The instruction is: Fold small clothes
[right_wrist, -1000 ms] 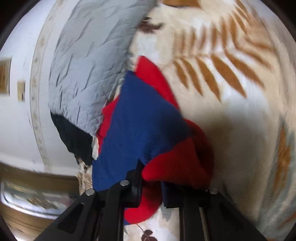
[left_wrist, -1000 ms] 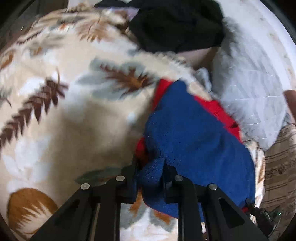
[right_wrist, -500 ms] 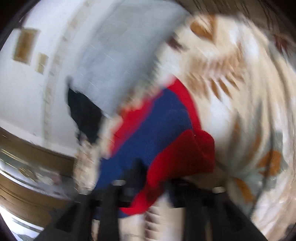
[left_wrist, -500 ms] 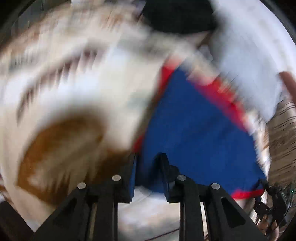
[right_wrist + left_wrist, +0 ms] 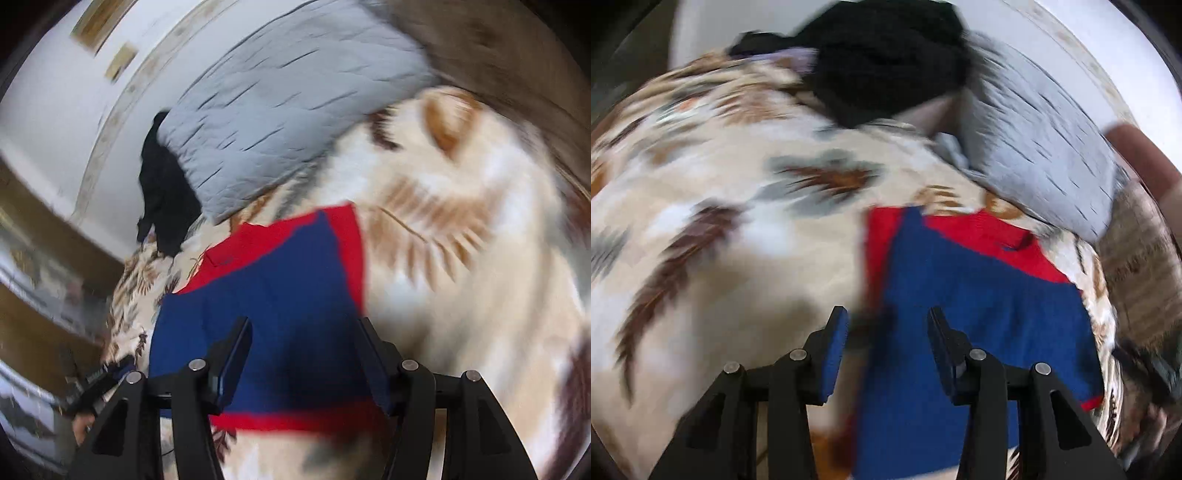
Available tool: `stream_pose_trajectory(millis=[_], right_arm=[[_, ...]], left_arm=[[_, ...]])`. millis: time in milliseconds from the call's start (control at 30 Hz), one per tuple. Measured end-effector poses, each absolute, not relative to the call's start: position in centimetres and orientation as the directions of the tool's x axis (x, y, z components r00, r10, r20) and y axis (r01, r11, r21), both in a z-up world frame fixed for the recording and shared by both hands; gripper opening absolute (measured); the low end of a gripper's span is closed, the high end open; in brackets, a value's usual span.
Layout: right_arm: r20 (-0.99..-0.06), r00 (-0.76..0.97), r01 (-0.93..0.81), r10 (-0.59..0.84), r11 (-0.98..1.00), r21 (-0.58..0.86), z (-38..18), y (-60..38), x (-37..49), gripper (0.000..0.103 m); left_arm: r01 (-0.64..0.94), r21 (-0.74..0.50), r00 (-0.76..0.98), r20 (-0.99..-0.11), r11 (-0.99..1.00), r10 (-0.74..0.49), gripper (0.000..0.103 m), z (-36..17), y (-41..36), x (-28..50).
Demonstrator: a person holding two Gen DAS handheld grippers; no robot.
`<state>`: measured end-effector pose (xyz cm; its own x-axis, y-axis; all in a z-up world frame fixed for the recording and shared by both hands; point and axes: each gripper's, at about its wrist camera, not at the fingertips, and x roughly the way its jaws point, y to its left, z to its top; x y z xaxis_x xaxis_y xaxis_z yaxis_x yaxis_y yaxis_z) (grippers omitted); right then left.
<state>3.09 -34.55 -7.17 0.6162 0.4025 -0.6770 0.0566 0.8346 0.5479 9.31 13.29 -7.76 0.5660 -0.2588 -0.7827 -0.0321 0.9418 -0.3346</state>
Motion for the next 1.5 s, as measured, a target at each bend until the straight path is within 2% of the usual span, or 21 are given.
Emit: stream_pose_trajectory(millis=[167,267,300,333,400,433,500,600,733,800,833,933,1000,1067,1167,1267,1300,1367,1400,1433,1500], right_arm=[[-0.734,0.573,0.043,0.364,0.881,0.471,-8.7,-33.3,10.6,0.062],[-0.770,0.531,0.062,0.354,0.890,0.452,-10.6,-32.7,13.1,0.058],[-0.775,0.524,0.056,0.354,0.894,0.446,-10.9,-32.6,13.4,0.053],[-0.787,0.507,0.039,0.352,0.903,0.429,-11.3,-32.2,13.8,0.048],[-0.819,0.480,0.015,0.315,0.930,0.366,-11.7,-31.2,14.4,0.015],[-0.836,0.464,0.005,0.291,0.944,0.331,-11.8,-30.8,14.7,0.007],[-0.847,0.468,-0.029,0.251,0.963,0.269,-11.1,-30.0,14.5,0.007],[-0.789,0.580,-0.035,0.205,0.973,0.227,-7.2,-30.5,13.5,0.006],[-0.763,0.627,0.017,0.158,0.976,0.216,-6.2,-31.4,14.4,0.006],[-0.824,0.543,0.042,0.161,0.975,0.218,-9.7,-31.3,15.9,0.011],[-0.857,0.487,0.064,0.165,0.973,0.224,-11.5,-31.4,16.4,0.011],[-0.833,0.535,0.062,0.143,0.976,0.207,-11.8,-31.4,14.2,0.024],[-0.800,0.584,0.094,0.136,0.968,0.233,-9.9,-31.9,12.0,0.069],[-0.736,0.656,0.118,0.168,0.940,0.319,-7.3,-32.5,9.5,0.070],[-0.616,0.690,0.027,0.380,0.837,0.547,-5.1,-31.8,6.1,0.071],[-0.530,0.645,-0.068,0.550,0.732,0.678,-5.9,-29.6,3.9,0.077],[-0.535,0.611,-0.047,0.583,0.701,0.711,-7.9,-29.0,3.0,0.077],[-0.626,0.567,0.091,0.535,0.715,0.693,-11.4,-29.5,1.9,0.077],[-0.667,0.550,0.218,0.502,0.686,0.695,-13.7,-30.9,0.3,0.068],[-0.601,0.598,0.228,0.530,0.606,0.762,-14.2,-32.2,-1.5,0.066],[-0.593,0.640,0.262,0.488,0.588,0.765,-13.6,-33.7,-4.9,0.069]], left_arm=[[-0.028,-0.232,0.527,-0.830,0.972,-0.183,0.045,-9.5,10.2,14.2],[-0.041,-0.229,0.502,-0.846,0.973,-0.178,0.043,-10.5,10.1,15.2],[-0.039,-0.224,0.510,-0.843,0.974,-0.173,0.038,-10.6,10.1,15.4],[-0.030,-0.194,0.519,-0.841,0.981,-0.150,0.017,-10.4,9.9,15.3],[-0.014,-0.165,0.523,-0.842,0.986,-0.133,0.009,-10.1,9.8,15.3],[-0.009,-0.161,0.528,-0.839,0.987,-0.132,0.008,-9.8,9.8,15.3],[0.008,-0.156,0.571,-0.810,0.988,-0.132,0.007,-8.2,9.6,14.6],[0.021,-0.178,0.641,-0.753,0.984,-0.150,0.007,-5.6,9.7,13.8],[-0.012,-0.144,0.604,-0.790,0.990,-0.107,0.009,-7.9,9.3,15.8],[-0.047,-0.134,0.500,-0.861,0.990,-0.093,0.011,-11.0,9.5,16.9],[-0.050,-0.153,0.522,-0.846,0.987,-0.105,0.013,-10.9,9.7,16.4],[-0.071,-0.142,0.555,-0.828,0.987,-0.079,0.031,-9.0,10.4,14.4],[-0.084,-0.152,0.604,-0.794,0.985,-0.071,0.032,-6.9,11.0,12.3],[-0.074,-0.165,0.654,-0.753,0.983,-0.077,0.040,-5.0,10.8,9.6],[-0.010,-0.182,0.691,-0.712,0.983,-0.125,0.054,-4.1,9.4,6.1],[0.032,-0.175,0.669,-0.728,0.984,-0.151,0.056,-5.6,7.6,4.2],[0.026,-0.149,0.645,-0.753,0.989,-0.131,0.056,-6.8,7.4,4.5],[-0.015,-0.050,0.524,-0.851,0.999,-0.035,0.055,-10.2,7.1,5.2],[-0.030,-0.056,0.487,-0.872,0.998,-0.035,0.055,-11.4,7.8,4.8],[-0.037,-0.068,0.513,-0.858,0.997,-0.040,0.055,-11.3,8.2,4.4],[-0.098,-0.044,0.541,-0.841,0.994,0.016,0.055,-10.3,9.0,3.5]])
